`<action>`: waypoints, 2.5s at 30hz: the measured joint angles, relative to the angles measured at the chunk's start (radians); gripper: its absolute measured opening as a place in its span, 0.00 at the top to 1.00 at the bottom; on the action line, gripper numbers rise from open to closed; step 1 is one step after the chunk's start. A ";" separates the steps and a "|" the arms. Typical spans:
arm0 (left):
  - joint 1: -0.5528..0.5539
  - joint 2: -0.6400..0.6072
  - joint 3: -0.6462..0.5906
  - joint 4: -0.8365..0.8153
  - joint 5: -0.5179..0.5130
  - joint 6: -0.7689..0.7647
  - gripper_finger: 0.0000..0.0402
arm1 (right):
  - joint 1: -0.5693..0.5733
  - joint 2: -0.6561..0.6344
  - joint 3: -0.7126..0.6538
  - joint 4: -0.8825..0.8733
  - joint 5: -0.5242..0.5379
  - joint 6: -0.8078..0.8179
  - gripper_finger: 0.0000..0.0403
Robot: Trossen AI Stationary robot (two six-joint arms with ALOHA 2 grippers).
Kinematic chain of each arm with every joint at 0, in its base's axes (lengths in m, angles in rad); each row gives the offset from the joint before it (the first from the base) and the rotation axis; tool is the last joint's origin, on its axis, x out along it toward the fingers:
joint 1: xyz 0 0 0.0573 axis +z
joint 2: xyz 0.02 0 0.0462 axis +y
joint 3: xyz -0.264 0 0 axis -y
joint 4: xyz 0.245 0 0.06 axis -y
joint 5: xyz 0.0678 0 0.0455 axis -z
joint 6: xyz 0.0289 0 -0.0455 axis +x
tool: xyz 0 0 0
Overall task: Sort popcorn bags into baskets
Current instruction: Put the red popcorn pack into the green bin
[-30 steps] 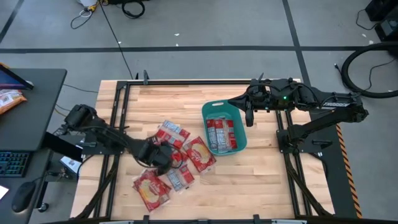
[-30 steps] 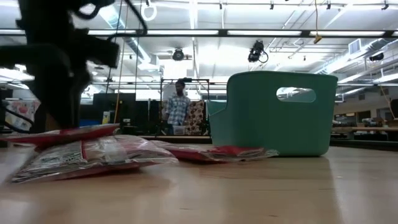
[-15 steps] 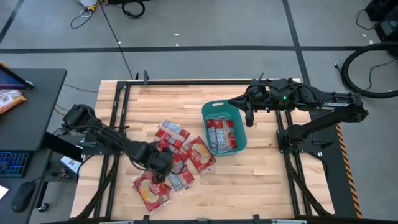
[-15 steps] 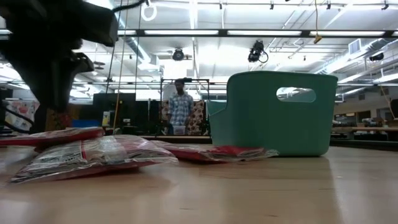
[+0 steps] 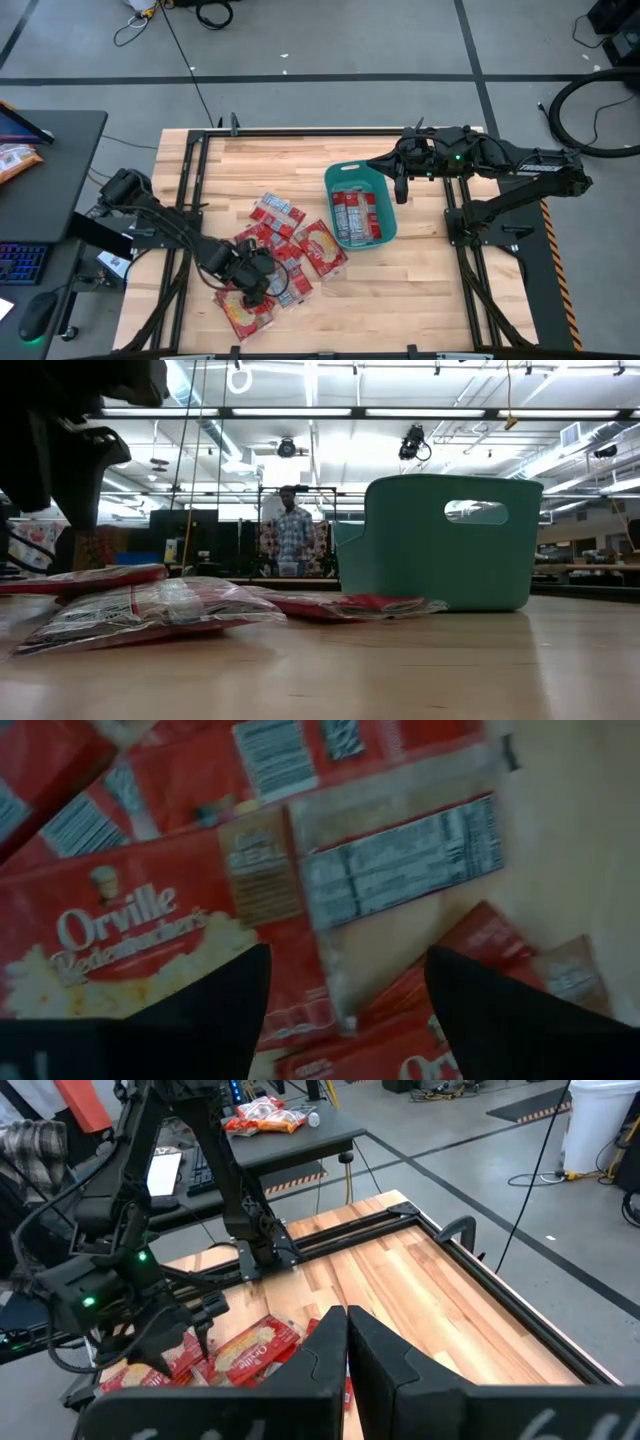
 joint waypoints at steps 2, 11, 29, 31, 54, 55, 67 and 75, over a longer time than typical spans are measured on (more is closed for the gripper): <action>-0.018 0.004 0.000 0.014 -0.032 -0.020 0.32 | 0.000 0.000 0.000 0.000 0.000 0.000 0.96; -0.044 0.116 0.101 -0.035 -0.098 -0.037 0.32 | 0.000 0.000 0.000 0.001 0.000 0.001 0.96; -0.081 0.341 0.196 -0.239 -0.181 -0.107 0.32 | 0.000 0.000 0.000 0.000 -0.012 0.002 0.96; -0.082 0.354 0.196 -0.269 -0.181 -0.126 0.32 | 0.000 0.000 0.000 0.000 -0.012 0.002 0.96; -0.081 0.372 0.196 -0.351 -0.142 -0.181 0.98 | 0.000 0.000 0.000 0.001 -0.030 0.016 0.96; -0.081 0.362 0.197 -0.352 -0.138 -0.180 0.98 | 0.000 0.000 0.000 0.002 -0.030 0.016 0.96; -0.069 0.156 0.201 -0.378 -0.177 -0.172 0.99 | 0.000 0.000 0.000 0.042 -0.029 0.001 0.96; -0.020 0.082 0.201 -0.381 -0.180 -0.153 0.99 | 0.000 0.000 0.000 0.046 -0.024 -0.003 0.96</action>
